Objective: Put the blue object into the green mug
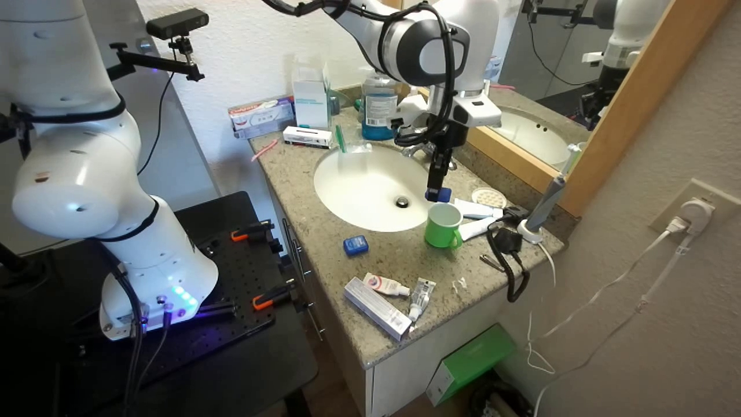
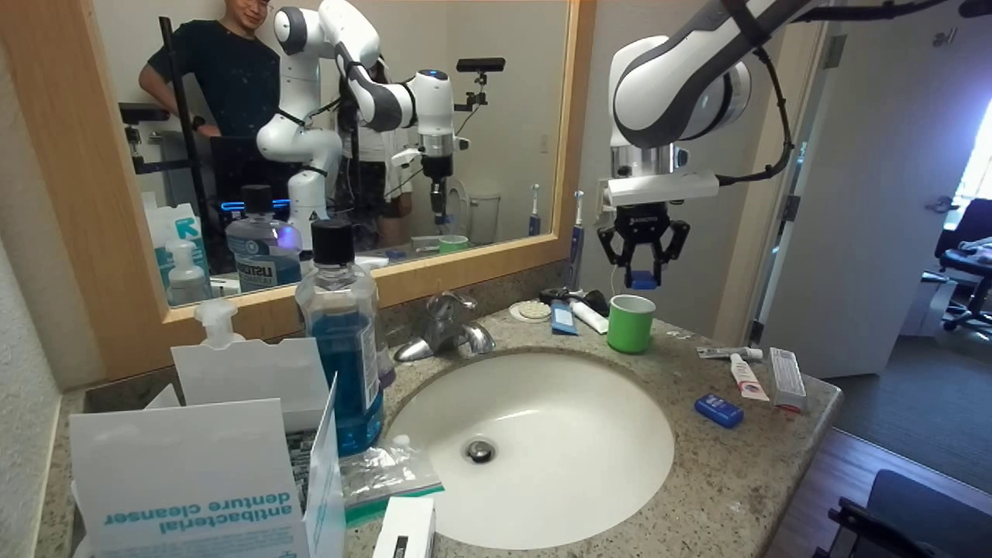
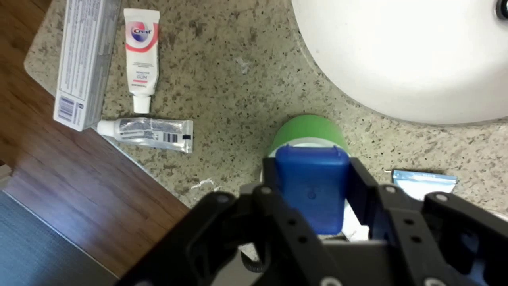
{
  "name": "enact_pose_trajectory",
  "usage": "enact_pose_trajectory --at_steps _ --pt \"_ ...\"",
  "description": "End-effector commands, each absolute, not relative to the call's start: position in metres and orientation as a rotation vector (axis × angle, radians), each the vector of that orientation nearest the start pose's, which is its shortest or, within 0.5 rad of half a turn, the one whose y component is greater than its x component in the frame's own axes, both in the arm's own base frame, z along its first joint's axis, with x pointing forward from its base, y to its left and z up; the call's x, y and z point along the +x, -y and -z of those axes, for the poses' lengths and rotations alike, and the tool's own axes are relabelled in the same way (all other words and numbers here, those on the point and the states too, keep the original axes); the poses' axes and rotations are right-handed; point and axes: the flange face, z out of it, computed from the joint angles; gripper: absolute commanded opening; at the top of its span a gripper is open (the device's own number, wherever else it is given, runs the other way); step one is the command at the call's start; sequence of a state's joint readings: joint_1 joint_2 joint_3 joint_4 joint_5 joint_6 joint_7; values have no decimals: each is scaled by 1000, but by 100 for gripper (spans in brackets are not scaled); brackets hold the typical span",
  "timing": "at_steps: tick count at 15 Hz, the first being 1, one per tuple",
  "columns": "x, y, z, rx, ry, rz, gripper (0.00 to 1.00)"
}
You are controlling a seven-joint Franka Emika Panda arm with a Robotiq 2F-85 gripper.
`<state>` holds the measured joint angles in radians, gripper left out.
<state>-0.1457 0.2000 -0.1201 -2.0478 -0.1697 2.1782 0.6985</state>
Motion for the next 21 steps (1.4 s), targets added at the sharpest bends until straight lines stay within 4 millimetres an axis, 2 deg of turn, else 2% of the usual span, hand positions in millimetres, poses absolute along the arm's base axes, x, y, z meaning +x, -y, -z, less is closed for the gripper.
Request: enact_pose_trajectory --at_steps 1,7,16,17,18,19,21 --pt "576 158 -332 -2981 -1455 -132 20" --pt "590 171 -324 -2943 -1522 -215 20" --pt "588 183 -325 -2906 -1562 -236 20" --pt "588 184 -325 -2908 -1561 -236 28" --pt "587 184 -325 -2909 -1561 -236 44" --pt "587 184 -326 -2909 -1560 -235 55" --pt "587 184 -326 -2909 -1559 -233 68"
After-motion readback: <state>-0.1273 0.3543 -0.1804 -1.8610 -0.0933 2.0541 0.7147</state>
